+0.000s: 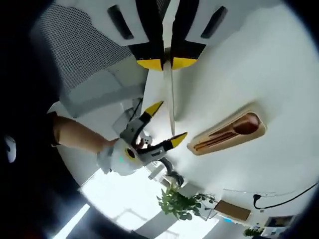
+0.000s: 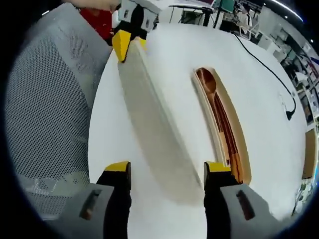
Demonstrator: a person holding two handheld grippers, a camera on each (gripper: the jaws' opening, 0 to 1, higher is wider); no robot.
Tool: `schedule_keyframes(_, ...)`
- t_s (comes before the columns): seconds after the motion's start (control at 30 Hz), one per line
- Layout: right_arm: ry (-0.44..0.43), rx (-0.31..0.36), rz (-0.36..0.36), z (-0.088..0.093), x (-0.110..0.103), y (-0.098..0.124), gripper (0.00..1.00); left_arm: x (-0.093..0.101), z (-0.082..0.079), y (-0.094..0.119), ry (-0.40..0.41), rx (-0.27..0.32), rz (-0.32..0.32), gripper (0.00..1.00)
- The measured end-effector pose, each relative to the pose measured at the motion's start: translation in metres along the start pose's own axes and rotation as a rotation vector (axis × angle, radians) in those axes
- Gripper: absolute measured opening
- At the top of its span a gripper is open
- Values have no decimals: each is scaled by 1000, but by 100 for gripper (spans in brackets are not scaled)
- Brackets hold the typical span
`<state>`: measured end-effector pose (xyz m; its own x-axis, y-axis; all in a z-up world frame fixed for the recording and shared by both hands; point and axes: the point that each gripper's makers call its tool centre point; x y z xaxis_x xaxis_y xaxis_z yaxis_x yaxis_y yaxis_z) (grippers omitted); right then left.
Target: Arrange the utensils inside the cutlery case until each visible utensil rests in its matching compartment.
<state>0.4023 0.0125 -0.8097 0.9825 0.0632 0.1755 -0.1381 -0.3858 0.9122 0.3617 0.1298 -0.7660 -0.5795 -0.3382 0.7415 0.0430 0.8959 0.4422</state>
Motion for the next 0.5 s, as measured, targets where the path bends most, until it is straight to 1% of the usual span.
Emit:
schedule_keyframes(0.07, 29, -6, 30, -3, 1, -2, 63, 1, -2, 1, 33, 13, 12, 3)
schedule_keyframes(0.17, 58, -15, 52, -5, 1, -4, 65, 2, -5, 1, 75, 33, 34, 3)
schedule_keyframes(0.2, 83, -18, 55, -6, 1, -5, 66, 3, -8, 1, 106, 54, 45, 3)
schedule_keyframes(0.23, 96, -26, 53, -5, 1, -6, 67, 3, -9, 0, 139, 62, 50, 3)
schedule_keyframes(0.27, 100, -30, 55, -6, 1, -6, 67, 2, -9, 0, 163, 68, 63, 3)
schedule_keyframes(0.37, 98, -22, 51, -8, 2, -6, 68, 3, -11, 0, 195, 93, 81, 3)
schedule_keyframes(0.43, 102, -14, 52, -11, 3, -6, 68, 6, -13, 0, 219, 110, 102, 3)
schedule_keyframes(0.47, 103, -12, 50, -12, 3, -6, 68, 10, -14, -1, 246, 119, 124, 3)
schedule_keyframes(0.5, 104, -12, 43, -13, 2, -6, 68, 10, -14, -1, 258, 127, 122, 3)
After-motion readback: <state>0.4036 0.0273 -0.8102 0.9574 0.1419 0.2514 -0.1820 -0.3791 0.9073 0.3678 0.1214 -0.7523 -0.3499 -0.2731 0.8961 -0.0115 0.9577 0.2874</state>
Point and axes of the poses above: the point that each gripper's makers call its tool centre point, and the gripper's own axes: y roughly backward along the fingers, x roughly to its right, z roughly out of its underside, and after that the axes turned 6 degrees about y, right-handed
